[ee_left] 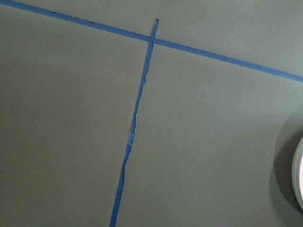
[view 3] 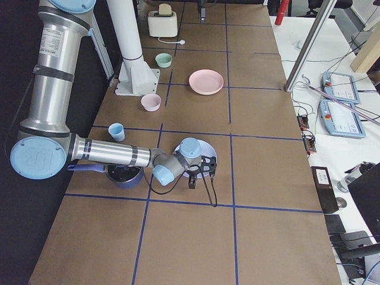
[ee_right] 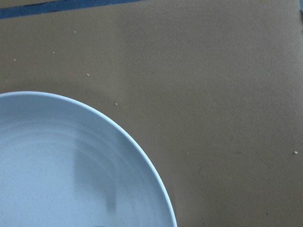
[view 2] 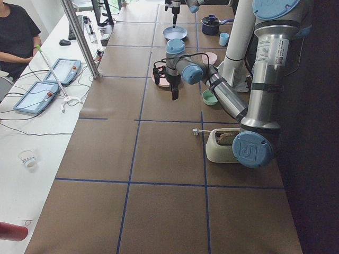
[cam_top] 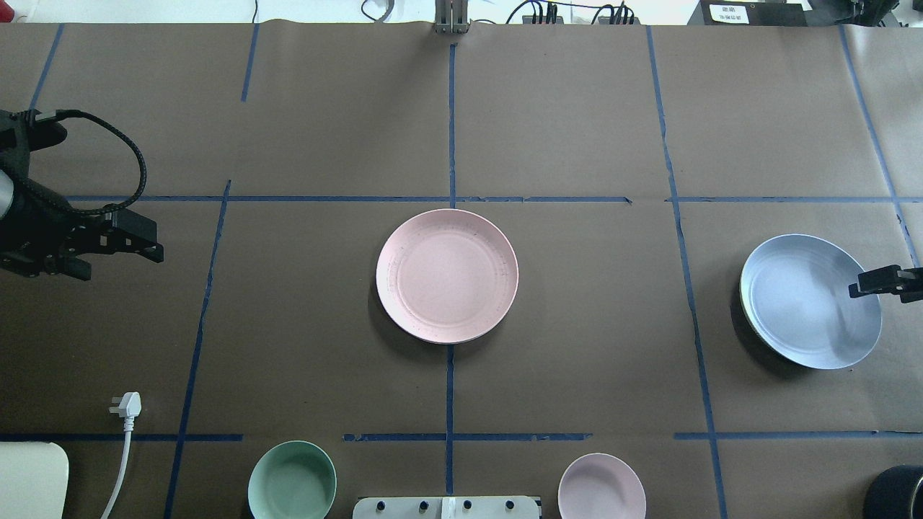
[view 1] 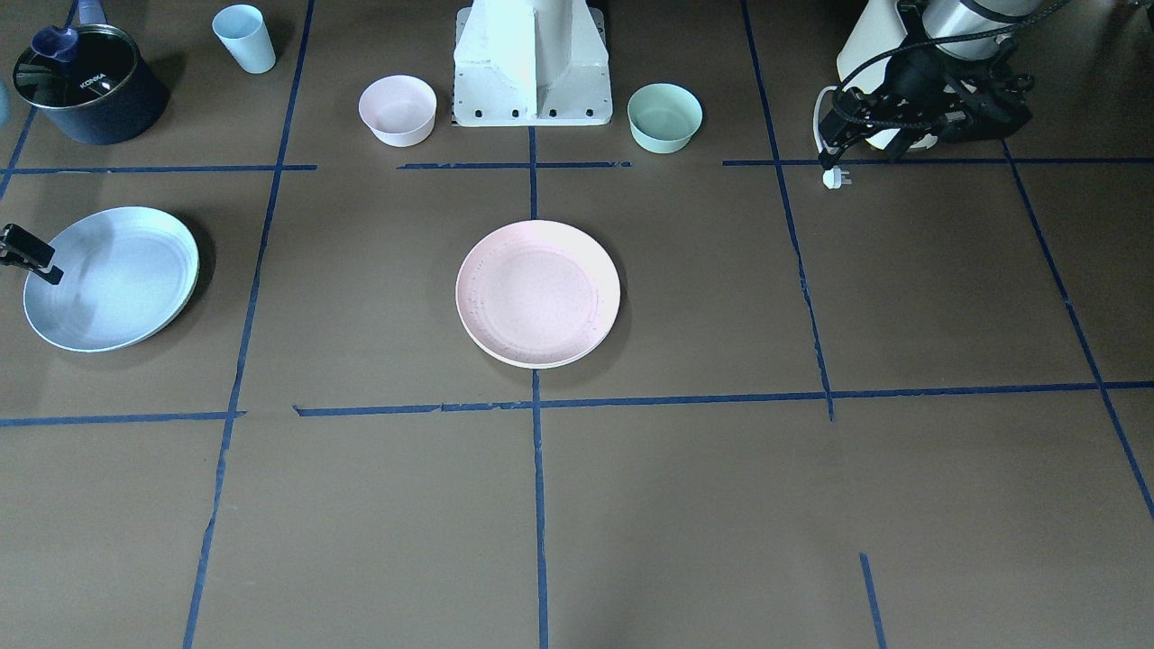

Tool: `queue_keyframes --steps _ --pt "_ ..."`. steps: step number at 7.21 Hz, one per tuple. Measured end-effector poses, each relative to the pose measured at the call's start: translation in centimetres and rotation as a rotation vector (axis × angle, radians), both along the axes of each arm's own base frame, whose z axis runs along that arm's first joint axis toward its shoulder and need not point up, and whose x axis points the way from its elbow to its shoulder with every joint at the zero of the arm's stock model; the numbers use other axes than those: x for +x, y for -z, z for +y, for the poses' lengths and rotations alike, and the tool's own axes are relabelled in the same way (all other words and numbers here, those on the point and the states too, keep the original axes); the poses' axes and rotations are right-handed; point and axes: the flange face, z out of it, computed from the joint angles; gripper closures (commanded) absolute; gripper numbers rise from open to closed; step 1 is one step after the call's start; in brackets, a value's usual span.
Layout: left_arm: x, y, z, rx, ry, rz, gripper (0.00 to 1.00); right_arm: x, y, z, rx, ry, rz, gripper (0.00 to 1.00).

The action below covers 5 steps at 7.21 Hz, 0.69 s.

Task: Stack three plates with pink and blue
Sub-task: 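Grasp the rim of the light blue plate with the right gripper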

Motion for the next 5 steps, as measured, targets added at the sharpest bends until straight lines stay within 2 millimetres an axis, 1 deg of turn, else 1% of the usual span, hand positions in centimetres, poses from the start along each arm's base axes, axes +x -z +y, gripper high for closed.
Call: queue_keyframes --steps 1,2,5 --pt "-0.18 -0.12 0.00 -0.001 0.003 -0.002 0.00 -0.48 -0.12 0.13 0.000 0.006 0.007 0.90" --pt "-0.37 -0.21 -0.06 -0.003 0.007 -0.003 0.00 -0.95 -0.21 0.22 0.005 0.011 0.019 0.99" --pt "-0.54 -0.25 -0.11 -0.003 0.010 -0.004 0.00 -1.12 0.11 0.30 0.015 0.017 0.018 1.00"
